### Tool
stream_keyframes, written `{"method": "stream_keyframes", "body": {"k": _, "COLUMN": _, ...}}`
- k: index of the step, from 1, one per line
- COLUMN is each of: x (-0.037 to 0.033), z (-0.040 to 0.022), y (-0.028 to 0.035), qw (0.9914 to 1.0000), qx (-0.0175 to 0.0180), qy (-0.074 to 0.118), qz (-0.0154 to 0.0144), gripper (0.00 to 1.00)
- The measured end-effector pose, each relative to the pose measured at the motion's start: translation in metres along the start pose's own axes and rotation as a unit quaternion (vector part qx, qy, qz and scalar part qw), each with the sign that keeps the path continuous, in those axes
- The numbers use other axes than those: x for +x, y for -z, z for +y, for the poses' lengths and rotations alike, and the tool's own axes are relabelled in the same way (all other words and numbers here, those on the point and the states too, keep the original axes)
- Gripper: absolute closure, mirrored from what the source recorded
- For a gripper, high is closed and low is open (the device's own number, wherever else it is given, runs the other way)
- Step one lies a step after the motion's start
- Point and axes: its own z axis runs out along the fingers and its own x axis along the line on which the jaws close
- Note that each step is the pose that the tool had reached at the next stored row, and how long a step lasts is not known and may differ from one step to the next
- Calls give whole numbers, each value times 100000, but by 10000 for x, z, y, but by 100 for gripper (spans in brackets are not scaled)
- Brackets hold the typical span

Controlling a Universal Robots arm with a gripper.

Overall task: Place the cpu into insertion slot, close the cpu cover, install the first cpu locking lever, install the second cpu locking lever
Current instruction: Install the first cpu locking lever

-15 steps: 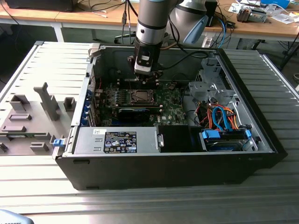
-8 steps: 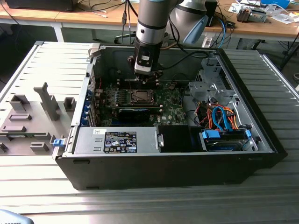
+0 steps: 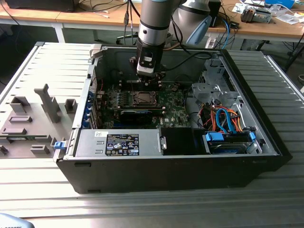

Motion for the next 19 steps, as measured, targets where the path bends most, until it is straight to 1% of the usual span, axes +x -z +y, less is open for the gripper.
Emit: {"method": "stream_keyframes", "body": {"k": 19, "x": 0, "z": 0, "y": 0, "qw": 99998, "qx": 46, "qy": 588, "qz": -23, "gripper": 89}}
